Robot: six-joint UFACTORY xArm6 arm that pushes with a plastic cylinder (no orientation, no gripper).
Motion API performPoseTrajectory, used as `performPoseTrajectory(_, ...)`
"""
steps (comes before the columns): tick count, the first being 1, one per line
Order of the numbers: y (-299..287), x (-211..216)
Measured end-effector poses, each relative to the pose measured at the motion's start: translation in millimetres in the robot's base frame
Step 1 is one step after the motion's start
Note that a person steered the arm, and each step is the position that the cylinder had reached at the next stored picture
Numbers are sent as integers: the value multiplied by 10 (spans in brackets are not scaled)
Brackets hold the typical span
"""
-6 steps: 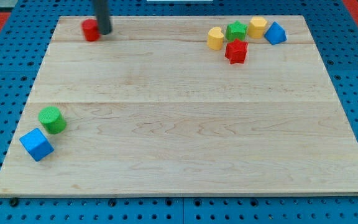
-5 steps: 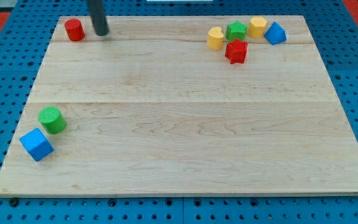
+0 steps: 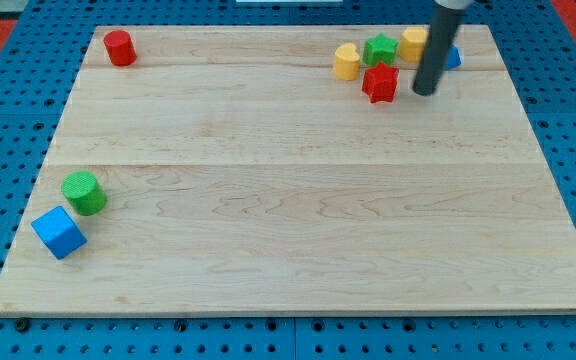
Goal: Slide the red star to the red circle
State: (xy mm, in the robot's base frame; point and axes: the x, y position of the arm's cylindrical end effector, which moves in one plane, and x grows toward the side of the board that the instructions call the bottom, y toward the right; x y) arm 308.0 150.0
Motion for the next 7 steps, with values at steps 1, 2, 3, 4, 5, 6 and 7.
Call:
performPoseTrajectory(1, -826, -155)
performPoseTrajectory(2, -1584, -54)
performPoseTrajectory(3, -899, 282)
performPoseTrajectory(4, -1662, 458)
performPoseTrajectory(5, -2256, -3)
performPoseTrajectory(6, -2134, -102)
performPoseTrajectory(7, -2067, -421)
